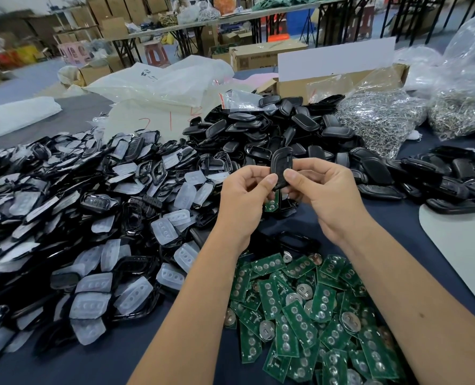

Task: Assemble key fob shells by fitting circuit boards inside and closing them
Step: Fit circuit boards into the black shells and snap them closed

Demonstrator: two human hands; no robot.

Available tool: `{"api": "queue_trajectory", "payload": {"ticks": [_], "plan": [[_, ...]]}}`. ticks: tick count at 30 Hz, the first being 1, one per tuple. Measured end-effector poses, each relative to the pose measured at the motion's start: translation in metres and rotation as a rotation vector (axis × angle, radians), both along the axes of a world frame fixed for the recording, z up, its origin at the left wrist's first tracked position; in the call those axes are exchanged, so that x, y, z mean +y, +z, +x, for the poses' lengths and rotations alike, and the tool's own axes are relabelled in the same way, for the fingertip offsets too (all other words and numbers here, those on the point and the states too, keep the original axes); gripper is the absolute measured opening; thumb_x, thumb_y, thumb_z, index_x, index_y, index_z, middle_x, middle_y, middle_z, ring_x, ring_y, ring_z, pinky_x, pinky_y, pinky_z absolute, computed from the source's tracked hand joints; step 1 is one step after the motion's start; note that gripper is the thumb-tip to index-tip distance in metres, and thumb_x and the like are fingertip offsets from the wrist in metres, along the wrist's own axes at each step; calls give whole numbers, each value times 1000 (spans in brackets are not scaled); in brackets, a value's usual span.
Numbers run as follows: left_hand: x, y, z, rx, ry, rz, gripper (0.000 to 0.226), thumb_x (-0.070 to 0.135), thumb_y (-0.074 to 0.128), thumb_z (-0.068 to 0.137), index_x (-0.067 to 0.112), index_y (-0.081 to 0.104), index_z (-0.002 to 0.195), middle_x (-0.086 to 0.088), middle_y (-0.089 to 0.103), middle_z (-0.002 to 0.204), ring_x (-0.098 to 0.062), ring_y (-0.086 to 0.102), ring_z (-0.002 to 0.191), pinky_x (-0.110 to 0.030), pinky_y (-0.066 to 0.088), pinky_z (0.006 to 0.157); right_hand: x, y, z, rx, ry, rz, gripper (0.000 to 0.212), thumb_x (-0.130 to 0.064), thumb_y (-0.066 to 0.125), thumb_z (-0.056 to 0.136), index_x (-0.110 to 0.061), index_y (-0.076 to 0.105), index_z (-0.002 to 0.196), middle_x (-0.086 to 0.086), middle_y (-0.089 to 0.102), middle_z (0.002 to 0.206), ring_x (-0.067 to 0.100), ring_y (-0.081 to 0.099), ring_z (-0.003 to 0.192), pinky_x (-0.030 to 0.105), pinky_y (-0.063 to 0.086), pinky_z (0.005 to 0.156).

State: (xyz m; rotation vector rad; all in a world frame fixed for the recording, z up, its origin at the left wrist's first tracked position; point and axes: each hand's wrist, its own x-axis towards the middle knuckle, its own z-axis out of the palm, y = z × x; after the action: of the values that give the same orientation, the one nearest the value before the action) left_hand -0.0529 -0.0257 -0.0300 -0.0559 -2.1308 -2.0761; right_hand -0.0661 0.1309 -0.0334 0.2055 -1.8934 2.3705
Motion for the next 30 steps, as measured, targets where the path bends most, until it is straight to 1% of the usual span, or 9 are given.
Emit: {"api": "queue_trajectory", "payload": {"ticks": [5, 10, 14, 18, 21, 23, 25, 27, 30], "plan": [[-2, -2, -1, -79, -33, 62, 10, 7, 65, 100, 1, 69, 107, -2, 68, 84, -12, 60, 72, -29, 55, 74, -2, 0, 1, 58, -18, 96, 18, -7, 75, 94, -24, 79, 94, 11, 62, 70, 10, 53, 57, 22, 50, 59], [-1, 1, 1, -61, -13, -2, 3, 8, 66, 99, 5, 68, 100, 1, 66, 77, -10, 57, 68, -25, 53, 69, -2, 0, 0, 26, 0, 110, 22, -7, 74, 95, -26, 78, 87, 15, 57, 72, 11, 51, 56, 23, 47, 57], [4, 3, 4, 126, 87, -365, 11, 11, 70, 95, 16, 63, 89, 9, 58, 70, -8, 51, 65, -27, 46, 68, -1, -4, -2, 57, -133, 232, 5, -29, 81, 90, -25, 79, 93, 2, 76, 73, 12, 72, 65, 29, 59, 66], [10, 5, 8, 307, 135, -672, 12, 5, 69, 93, 14, 61, 89, 6, 57, 75, -17, 54, 74, -32, 45, 68, -8, -5, 1, 17, -205, 204, 38, -55, 82, 73, -21, 81, 91, 5, 79, 80, 25, 77, 77, 42, 64, 77], [16, 5, 11, 416, 172, -818, 8, 1, 68, 91, 8, 64, 89, 0, 56, 81, -22, 51, 79, -35, 41, 69, -10, -6, 1, -35, -200, 60, 22, -39, 88, 79, -19, 83, 86, 7, 80, 83, 18, 75, 74, 35, 62, 75], [18, 6, 13, 448, 168, -793, 4, 2, 69, 92, 7, 70, 92, -2, 61, 84, -23, 54, 82, -36, 43, 72, -8, -5, 0, -50, -186, 1, 6, -28, 87, 85, -23, 84, 83, 7, 80, 85, 15, 75, 77, 30, 61, 75], [15, 7, 12, 448, 166, -717, 7, 10, 70, 95, 9, 75, 99, -1, 66, 90, -21, 58, 89, -37, 47, 79, -5, -2, 0, -41, -195, -28, 5, -26, 85, 88, -25, 83, 83, 7, 80, 88, 15, 75, 80, 26, 61, 75], [10, 6, 11, 389, 228, -753, 17, 25, 68, 99, 12, 75, 108, 0, 67, 99, -21, 57, 99, -37, 47, 88, -1, -1, -2, -45, -220, -87, 5, -23, 82, 90, -19, 81, 90, 7, 81, 92, 17, 76, 85, 26, 61, 78], [0, -2, 8, 197, 276, -973, 39, 46, 70, 94, 20, 71, 123, -2, 59, 115, -23, 45, 116, -32, 38, 101, 5, -1, -6, -86, -200, -204, 8, -18, 76, 95, -12, 77, 100, 8, 80, 94, 18, 76, 92, 29, 61, 83]]}}
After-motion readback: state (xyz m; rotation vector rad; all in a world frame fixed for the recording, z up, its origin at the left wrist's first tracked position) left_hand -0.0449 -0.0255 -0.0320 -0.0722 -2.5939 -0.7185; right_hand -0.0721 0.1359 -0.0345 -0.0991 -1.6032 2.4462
